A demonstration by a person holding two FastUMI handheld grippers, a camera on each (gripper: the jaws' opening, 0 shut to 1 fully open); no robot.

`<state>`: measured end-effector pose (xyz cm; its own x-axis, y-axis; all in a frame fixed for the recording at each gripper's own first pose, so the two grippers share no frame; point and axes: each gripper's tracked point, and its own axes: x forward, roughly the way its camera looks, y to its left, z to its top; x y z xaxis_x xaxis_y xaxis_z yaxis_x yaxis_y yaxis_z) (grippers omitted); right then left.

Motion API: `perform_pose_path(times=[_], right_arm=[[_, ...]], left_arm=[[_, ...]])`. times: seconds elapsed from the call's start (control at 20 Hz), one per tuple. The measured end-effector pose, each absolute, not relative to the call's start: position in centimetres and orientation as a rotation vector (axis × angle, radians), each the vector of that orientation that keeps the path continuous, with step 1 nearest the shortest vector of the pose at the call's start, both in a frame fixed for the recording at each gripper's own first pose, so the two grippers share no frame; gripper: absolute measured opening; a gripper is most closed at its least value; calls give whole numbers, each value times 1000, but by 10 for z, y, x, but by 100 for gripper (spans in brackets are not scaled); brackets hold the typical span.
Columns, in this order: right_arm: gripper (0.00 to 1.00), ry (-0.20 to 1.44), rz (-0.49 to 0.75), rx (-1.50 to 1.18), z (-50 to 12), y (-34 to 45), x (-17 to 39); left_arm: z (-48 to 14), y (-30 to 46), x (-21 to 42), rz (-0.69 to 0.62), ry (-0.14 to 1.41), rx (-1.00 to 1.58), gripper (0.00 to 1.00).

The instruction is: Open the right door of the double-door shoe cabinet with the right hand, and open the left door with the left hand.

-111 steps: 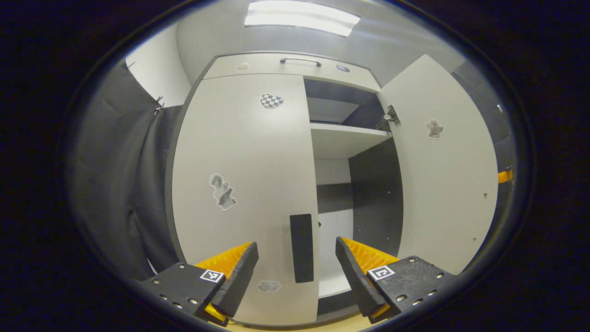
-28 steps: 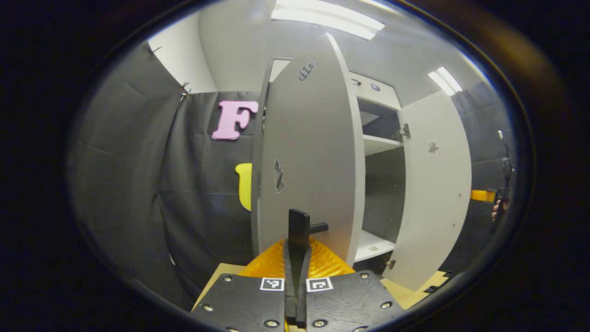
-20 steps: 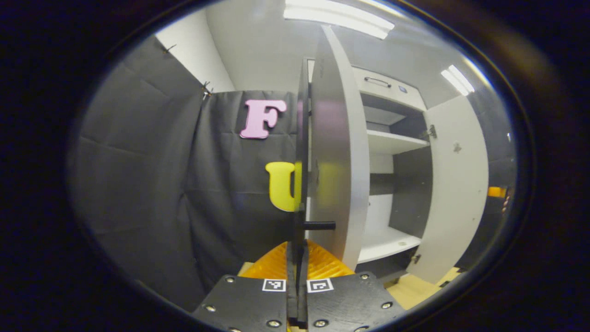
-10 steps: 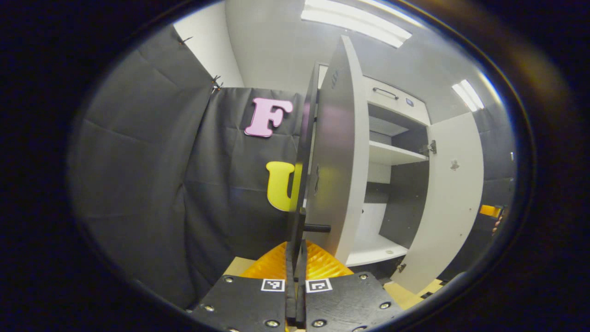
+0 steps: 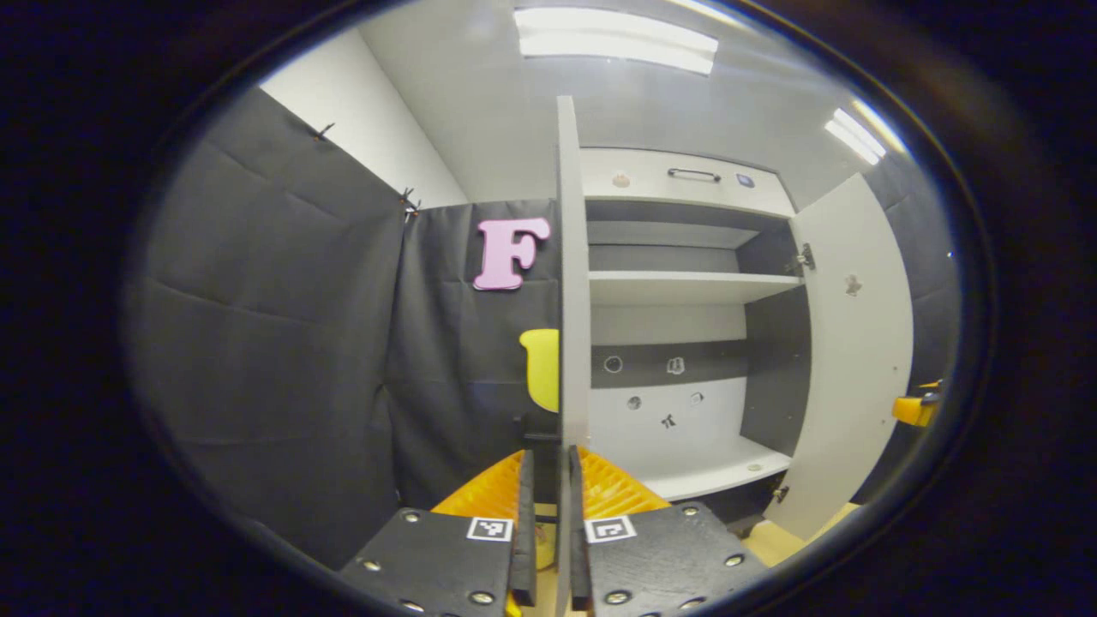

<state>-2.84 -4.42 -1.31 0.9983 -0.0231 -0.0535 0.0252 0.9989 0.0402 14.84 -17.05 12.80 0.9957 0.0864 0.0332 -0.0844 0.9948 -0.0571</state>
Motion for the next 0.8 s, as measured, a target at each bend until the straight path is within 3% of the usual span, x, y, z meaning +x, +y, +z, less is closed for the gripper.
perform_pose_path(times=[0.05, 0.1, 0.3, 0.8], right_arm=[[98, 57, -14, 51, -16, -41, -28], [98, 60, -3, 57, -18, -39, -27], [98, 67, 26, 111, -21, -31, -23], [98, 33, 45, 117, -18, -22, -34]], left_arm=[[129, -176, 143, 90, -31, -49, 43], [129, -181, 137, 101, -35, -45, 47], [123, -206, 134, 74, -23, -5, 96], [91, -232, 145, 23, -16, -35, 96]])
